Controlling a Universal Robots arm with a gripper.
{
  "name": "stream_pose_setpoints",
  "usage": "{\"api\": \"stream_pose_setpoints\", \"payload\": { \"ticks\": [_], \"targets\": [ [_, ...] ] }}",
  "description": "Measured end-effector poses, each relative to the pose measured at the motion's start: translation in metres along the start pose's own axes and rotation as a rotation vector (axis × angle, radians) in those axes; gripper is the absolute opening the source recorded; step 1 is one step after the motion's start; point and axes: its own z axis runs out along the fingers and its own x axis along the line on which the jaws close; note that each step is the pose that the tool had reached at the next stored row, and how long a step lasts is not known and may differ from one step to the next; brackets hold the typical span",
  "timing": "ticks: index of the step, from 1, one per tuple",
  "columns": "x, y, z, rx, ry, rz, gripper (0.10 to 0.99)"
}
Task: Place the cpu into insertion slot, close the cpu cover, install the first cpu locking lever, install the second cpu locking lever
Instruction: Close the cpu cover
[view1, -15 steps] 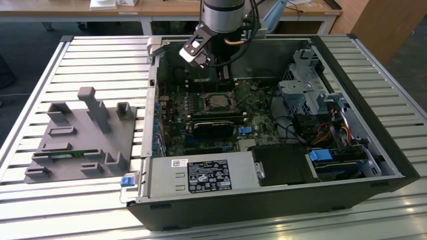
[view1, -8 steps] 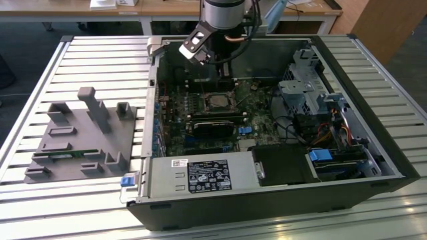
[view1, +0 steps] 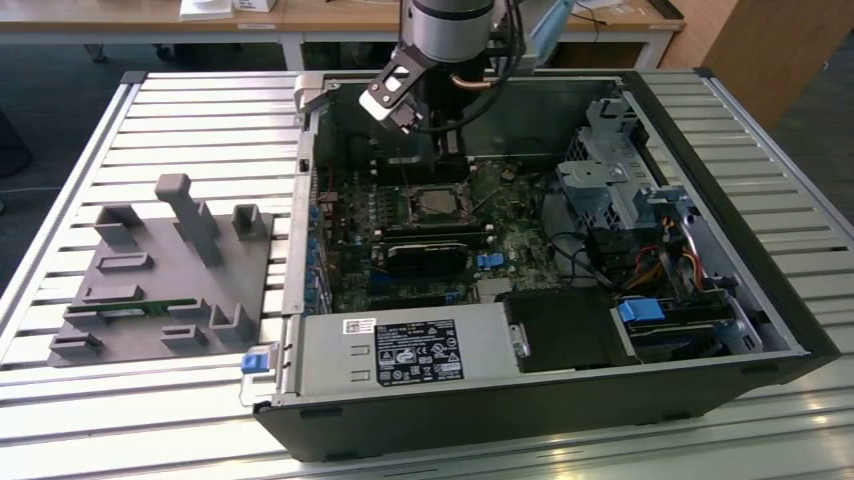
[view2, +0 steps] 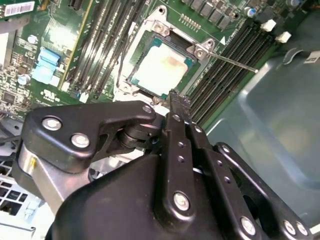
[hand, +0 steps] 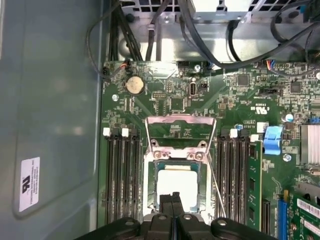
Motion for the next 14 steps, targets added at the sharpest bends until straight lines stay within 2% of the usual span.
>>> {"api": "stream_pose_setpoints", "payload": {
  "ticks": [3,8,11,14],
  "targets": [
    [-0.0029,0.0028,0.0008,0.003,0.0,0.0,0.106],
    [-0.0037,0.0157,0.0018,0.011,0.0,0.001,0.106],
    [-0.0033,0.0162,-0.0035,0.012,-0.0002,0.001,0.106],
    [-0.0033,0.0168,-0.004,0.011,0.0001,0.001,0.106]
  ]
}}
